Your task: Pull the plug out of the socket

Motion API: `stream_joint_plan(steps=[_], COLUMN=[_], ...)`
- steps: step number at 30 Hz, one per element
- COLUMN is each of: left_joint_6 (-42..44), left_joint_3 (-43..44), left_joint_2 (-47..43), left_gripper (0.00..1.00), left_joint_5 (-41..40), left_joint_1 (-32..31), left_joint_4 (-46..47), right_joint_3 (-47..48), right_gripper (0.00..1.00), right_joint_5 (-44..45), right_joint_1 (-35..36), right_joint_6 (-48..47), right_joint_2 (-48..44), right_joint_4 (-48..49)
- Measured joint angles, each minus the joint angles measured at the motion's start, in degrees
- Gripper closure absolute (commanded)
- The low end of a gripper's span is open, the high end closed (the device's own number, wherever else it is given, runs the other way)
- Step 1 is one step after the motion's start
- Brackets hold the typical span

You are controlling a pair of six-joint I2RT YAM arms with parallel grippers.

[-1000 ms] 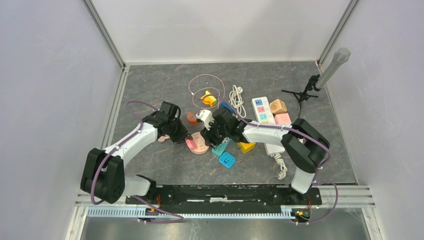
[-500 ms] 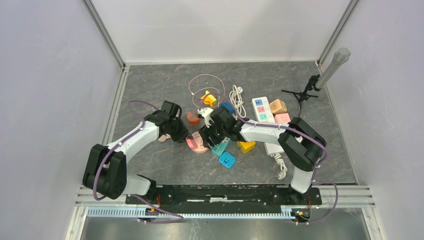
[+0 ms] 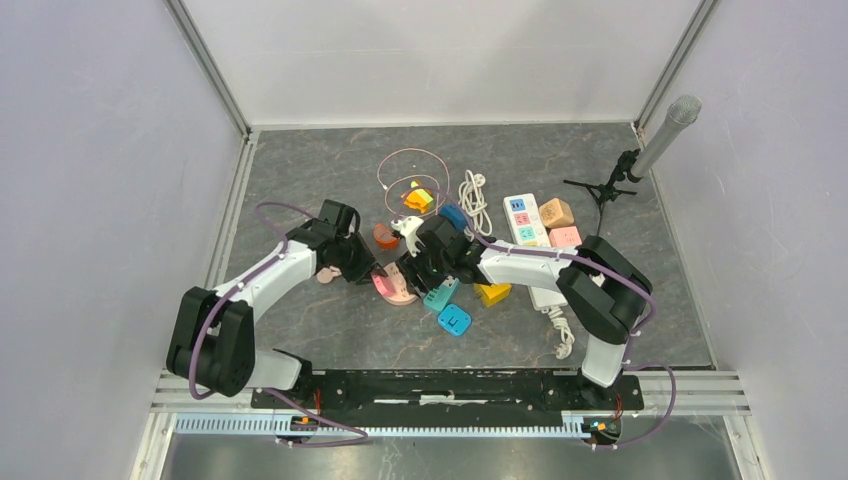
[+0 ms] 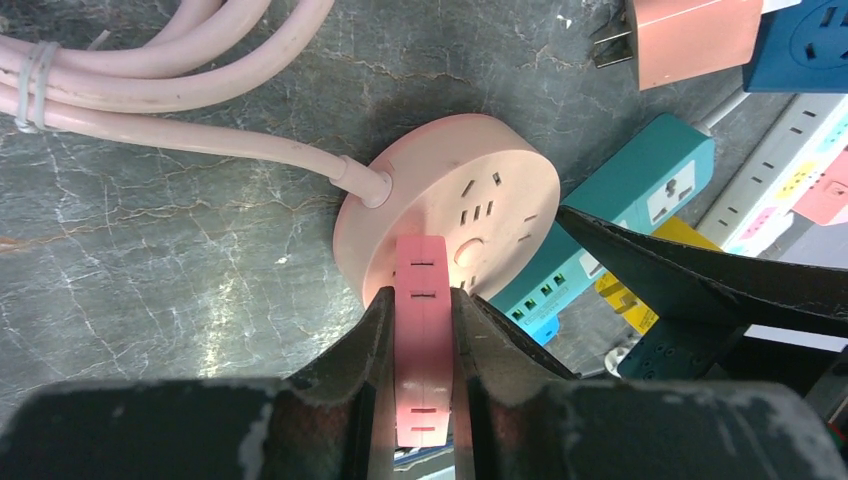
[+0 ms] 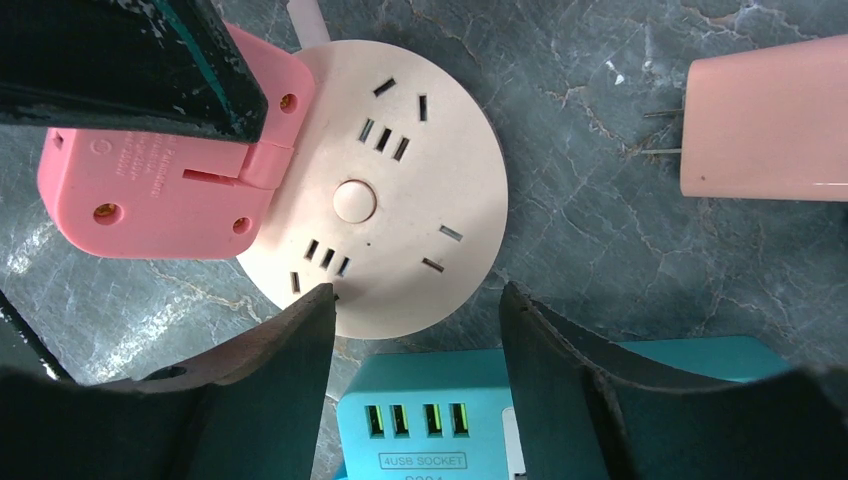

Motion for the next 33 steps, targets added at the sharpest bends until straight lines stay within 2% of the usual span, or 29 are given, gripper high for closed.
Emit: stream_joint_plan(steps=[14, 24, 33], left_joint_6=[-2.0, -2.4, -10.5], left_joint_3=[-2.5, -2.9, -5.9], left_joint_2=[0.0, -0.1, -0.1], left_gripper=[0.98, 0.98, 0.98], left_joint_5=[7.4, 5.5, 7.5], left_joint_1=[4.5, 3.2, 2.8], left_joint_4=[5.6, 5.8, 11.3], right_joint_3=[1.1, 0.8, -2.9], right_gripper=[0.39, 0.43, 0.46], right_joint_5=[3.0, 2.2, 0.1], right_joint_1=[0.0, -0.2, -2.1], right_joint_6=[-2.0, -2.5, -3.1], right_joint_2=[0.1, 0.1, -2.0], right_joint_4=[-0.5, -0.2, 2.6])
